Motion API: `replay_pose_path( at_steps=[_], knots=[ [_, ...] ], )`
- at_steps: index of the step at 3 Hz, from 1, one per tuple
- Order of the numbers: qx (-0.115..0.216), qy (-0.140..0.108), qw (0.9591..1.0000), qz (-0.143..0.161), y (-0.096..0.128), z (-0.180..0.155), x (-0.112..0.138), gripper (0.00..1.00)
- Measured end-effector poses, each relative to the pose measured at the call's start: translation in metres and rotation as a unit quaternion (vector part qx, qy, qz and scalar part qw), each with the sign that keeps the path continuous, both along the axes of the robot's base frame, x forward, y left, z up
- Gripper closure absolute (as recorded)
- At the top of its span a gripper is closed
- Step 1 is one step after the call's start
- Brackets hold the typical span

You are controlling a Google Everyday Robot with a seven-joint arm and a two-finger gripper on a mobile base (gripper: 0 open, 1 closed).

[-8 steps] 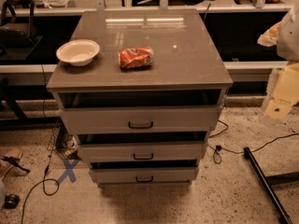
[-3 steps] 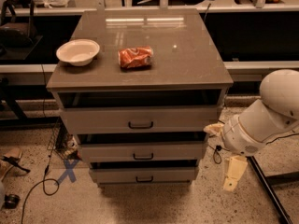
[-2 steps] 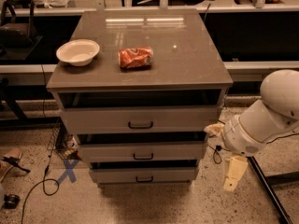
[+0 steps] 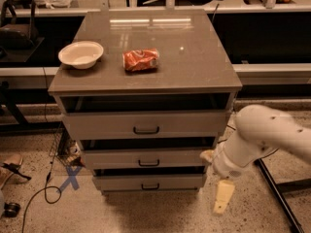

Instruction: Open bottom drawer

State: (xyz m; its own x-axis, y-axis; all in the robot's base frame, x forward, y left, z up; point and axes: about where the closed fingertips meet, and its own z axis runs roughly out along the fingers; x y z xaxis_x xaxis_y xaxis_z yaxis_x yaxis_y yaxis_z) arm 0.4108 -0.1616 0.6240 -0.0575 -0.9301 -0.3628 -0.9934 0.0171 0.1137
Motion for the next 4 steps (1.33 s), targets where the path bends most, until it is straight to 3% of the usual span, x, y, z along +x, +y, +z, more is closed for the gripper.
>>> replay_pose_path(
  at_steps=[1, 2, 3, 4],
  knots=[
    [0.031, 0.007, 0.9994, -0.014, 0.023, -0.11, 0.014, 0.0],
    [0.031, 0.007, 0.9994, -0.014, 0.023, -0.11, 0.014, 0.0],
    [0.025, -0.011, 0.9996, 0.01, 0.03, -0.13, 0.02, 0.0],
    [0.025, -0.047, 0.9969, 0.057, 0.045, -0.179, 0.039, 0.0]
  ],
)
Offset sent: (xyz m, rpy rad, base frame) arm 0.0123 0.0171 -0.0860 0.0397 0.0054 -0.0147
